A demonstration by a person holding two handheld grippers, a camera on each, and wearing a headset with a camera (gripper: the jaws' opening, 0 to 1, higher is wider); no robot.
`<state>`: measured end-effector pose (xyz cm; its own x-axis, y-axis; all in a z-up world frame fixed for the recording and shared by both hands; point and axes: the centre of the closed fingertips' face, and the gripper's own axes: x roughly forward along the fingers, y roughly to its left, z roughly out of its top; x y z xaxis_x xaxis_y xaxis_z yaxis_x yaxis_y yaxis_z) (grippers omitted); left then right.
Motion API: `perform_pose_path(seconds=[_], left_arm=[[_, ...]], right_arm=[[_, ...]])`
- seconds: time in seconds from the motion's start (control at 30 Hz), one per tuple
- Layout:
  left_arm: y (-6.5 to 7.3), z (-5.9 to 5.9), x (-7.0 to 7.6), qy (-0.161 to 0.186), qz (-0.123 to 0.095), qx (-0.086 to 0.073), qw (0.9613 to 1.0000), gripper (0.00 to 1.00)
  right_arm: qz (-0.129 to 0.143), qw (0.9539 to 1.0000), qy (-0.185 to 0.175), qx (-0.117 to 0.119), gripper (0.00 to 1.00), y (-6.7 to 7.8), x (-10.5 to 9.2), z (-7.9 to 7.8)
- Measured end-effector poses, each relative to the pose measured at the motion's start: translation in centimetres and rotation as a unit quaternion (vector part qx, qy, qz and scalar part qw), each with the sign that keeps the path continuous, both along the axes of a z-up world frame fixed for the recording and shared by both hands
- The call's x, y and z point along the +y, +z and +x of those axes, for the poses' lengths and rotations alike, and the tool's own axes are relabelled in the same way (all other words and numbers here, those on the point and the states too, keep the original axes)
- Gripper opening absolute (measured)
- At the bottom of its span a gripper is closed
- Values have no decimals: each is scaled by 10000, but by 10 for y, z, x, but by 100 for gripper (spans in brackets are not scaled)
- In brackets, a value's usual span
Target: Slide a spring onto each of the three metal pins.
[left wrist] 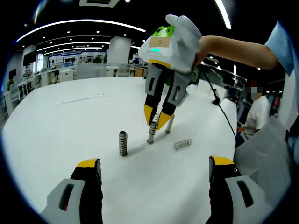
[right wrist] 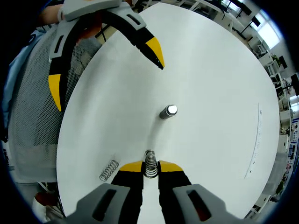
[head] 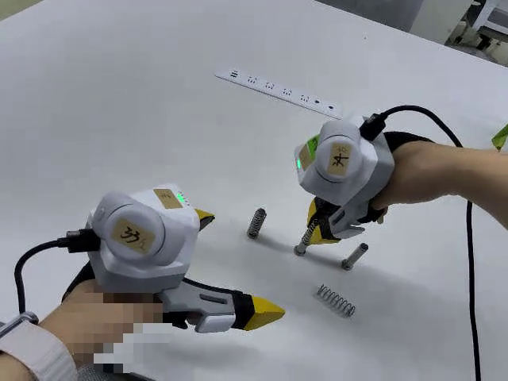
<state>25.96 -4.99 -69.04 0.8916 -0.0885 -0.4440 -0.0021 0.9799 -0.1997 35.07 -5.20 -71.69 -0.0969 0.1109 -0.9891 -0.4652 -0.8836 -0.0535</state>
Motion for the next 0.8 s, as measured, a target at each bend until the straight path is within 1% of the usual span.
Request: perform_pose_path(seconds=[0.07, 0.13, 0.33, 0.4, 0.53, 0.8], left_arm=[[0, 0, 0, -6, 1, 4, 10000, 97], [0, 0, -1, -15, -10, 8, 10000, 97], [-2, 0, -1, -33, -23, 26, 10000, 97], [-2, 0, -2, -41, -19, 29, 10000, 97], [-2, 0, -2, -43, -25, 34, 10000, 97], [-3, 1, -3, -67, -37, 45, 10000, 97]], right_arm=[[17, 10000, -12, 1, 12, -5, 1, 1], [17, 10000, -43, 25, 13, -4, 1, -1], [-6, 10000, -81, 3, 13, -14, 0, 1], [7, 10000, -85, 11, 13, -14, 1, 1], [22, 9999, -131, 30, 13, -19, 1, 1], [13, 9998, -162, 63, 13, -23, 1, -1]])
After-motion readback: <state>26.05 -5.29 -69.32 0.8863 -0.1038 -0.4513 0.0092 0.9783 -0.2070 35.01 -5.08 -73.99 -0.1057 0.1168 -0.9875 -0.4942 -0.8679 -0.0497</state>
